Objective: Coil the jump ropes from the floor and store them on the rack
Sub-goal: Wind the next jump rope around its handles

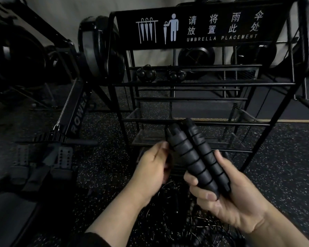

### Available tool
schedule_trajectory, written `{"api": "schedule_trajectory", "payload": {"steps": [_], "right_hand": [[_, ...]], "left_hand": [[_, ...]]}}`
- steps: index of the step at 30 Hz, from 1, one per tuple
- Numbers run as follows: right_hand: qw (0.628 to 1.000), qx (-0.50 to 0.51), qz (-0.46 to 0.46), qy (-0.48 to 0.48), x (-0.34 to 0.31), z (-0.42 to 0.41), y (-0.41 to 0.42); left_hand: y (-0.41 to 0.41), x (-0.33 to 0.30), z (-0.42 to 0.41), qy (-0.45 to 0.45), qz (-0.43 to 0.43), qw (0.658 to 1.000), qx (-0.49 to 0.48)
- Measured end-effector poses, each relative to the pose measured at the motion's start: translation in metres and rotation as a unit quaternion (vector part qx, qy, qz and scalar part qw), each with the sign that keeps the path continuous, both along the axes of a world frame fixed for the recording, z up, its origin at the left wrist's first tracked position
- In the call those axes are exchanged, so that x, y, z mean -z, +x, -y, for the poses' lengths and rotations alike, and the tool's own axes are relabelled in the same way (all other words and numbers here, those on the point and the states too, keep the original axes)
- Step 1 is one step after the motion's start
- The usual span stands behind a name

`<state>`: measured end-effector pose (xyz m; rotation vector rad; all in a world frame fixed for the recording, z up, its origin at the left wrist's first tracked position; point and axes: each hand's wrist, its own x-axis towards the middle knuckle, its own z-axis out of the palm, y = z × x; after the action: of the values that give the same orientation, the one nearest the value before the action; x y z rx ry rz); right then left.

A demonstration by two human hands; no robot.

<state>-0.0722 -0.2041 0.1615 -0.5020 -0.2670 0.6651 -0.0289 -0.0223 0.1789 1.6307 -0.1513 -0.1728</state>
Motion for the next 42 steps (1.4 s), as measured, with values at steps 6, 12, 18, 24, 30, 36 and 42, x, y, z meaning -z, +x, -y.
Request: {"api": "schedule_trajectory", "payload": {"steps": [6, 12, 18, 24, 30, 36, 42], "right_hand": [[0.958, 0.181, -0.03, -0.221, -0.005, -0.006, 0.0], [0.789, 0.255, 0.09, -0.552, -0.017, -0.009, -0.003], [0.631, 0.196, 0.188, -0.726, -0.012, -0.008, -0.001], [0.57, 0.072, 0.227, -0.786, -0.003, 0.005, -0.002], [0.636, -0.035, 0.273, -0.721, -0.014, 0.012, -0.006], [0.766, -0.051, 0.276, -0.579, -0.031, 0.014, -0.008], [0.882, -0.009, 0.232, -0.41, -0.023, 0.015, -0.009]], "left_hand": [[0.004, 0.005, 0.007, 0.279, 0.114, 0.953, 0.029], [0.006, 0.009, -0.006, 0.455, 0.134, 0.875, 0.092], [0.004, 0.002, -0.012, 0.523, 0.144, 0.828, 0.141], [0.003, -0.019, -0.024, 0.472, 0.153, 0.841, 0.214], [0.01, -0.026, -0.041, 0.376, 0.091, 0.876, 0.286], [0.01, -0.033, -0.048, 0.167, 0.026, 0.938, 0.302], [0.006, -0.029, -0.037, -0.014, -0.026, 0.96, 0.277]]}}
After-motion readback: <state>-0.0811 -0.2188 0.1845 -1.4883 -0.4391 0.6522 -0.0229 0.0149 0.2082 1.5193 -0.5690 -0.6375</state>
